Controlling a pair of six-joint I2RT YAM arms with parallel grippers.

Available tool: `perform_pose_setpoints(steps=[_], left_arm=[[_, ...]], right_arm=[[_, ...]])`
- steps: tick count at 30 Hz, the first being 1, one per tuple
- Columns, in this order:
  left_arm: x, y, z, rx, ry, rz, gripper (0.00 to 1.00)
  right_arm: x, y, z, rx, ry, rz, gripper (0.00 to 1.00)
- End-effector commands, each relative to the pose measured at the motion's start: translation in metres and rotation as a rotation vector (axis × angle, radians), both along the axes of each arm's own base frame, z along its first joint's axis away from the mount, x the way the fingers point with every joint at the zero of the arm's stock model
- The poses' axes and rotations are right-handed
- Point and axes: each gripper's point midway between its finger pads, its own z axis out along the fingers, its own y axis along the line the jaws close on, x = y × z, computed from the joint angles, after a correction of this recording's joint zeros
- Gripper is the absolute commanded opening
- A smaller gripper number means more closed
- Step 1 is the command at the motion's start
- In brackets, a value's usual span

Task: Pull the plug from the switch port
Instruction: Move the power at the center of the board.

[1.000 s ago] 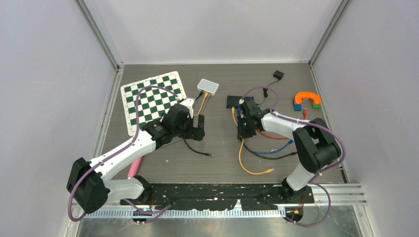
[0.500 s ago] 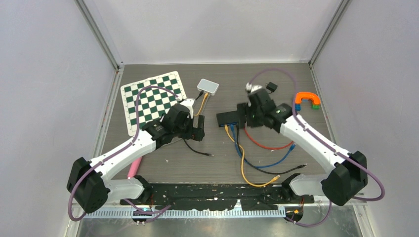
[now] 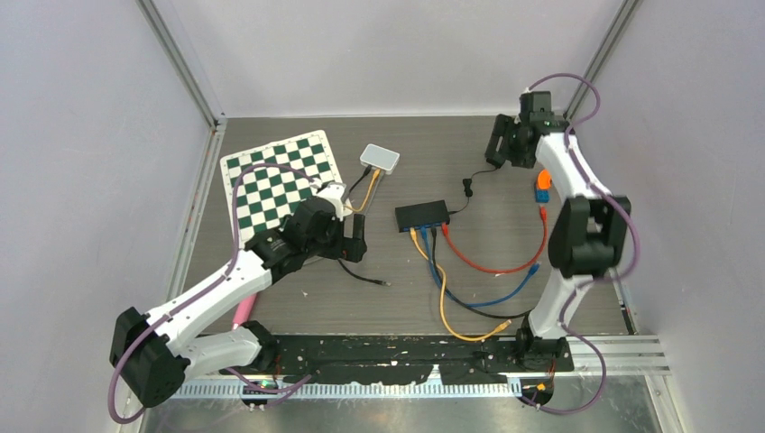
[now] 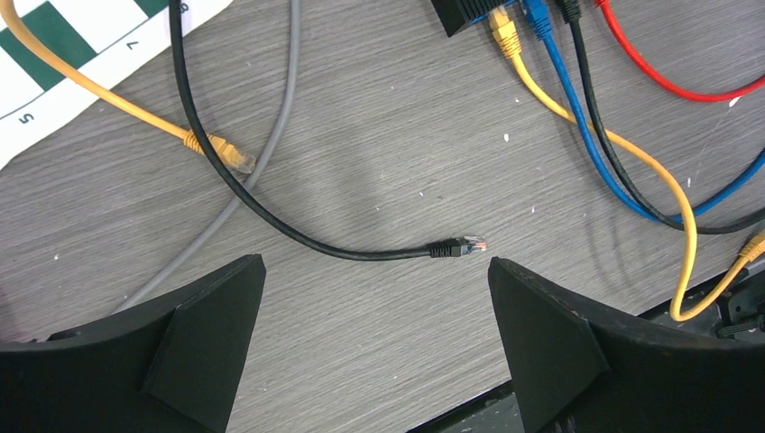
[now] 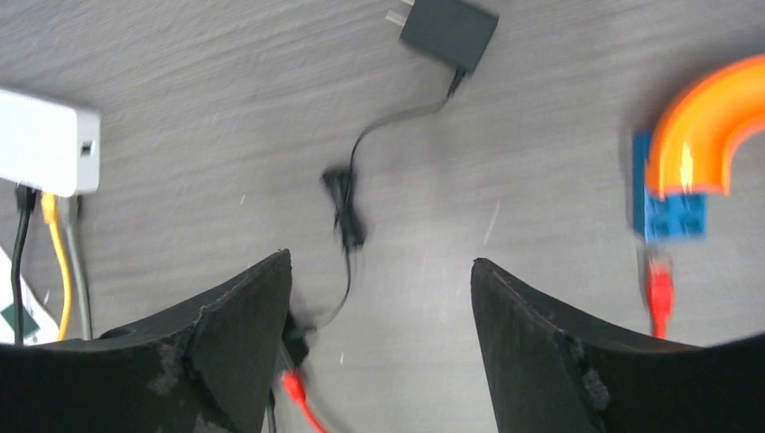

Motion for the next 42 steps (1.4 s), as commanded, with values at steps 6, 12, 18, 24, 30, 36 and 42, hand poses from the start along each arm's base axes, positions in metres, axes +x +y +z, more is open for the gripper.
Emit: perform_pose_setpoints(steps=[6, 12, 18, 24, 30, 36, 42], left_arm=[[-0.001, 0.021, 0.020, 0.050, -0.086, 0.008, 0.99], [0.000, 0.021, 0.017, 0.066, -0.075, 0.002, 0.99], [0.001, 0.021, 0.015, 0.069, -0.074, 0.006, 0.99], [0.002, 0.021, 0.012, 0.078, -0.064, 0.007, 0.99], [0.003, 0.021, 0.010, 0.086, -0.062, 0.006, 0.99], [0.005, 0.017, 0.011, 0.086, -0.056, -0.001, 0.99], [0.005, 0.011, 0.010, 0.072, -0.046, -0.017, 0.99]], right_arm=[[0.083, -0.024, 0.001, 0.027, -0.051, 0.034, 0.77], [0.093, -0.022, -0.028, 0.041, -0.007, 0.004, 0.77], [0.098, -0.019, -0.050, -0.026, 0.038, 0.019, 0.77], [0.095, -0.025, -0.076, -0.120, 0.095, 0.003, 0.76], [0.083, -0.035, -0.080, -0.189, 0.131, -0.006, 0.71], [0.051, -0.031, -0.085, -0.185, 0.193, 0.021, 0.56], [0.002, -0.006, -0.077, -0.067, 0.187, 0.053, 0.50]])
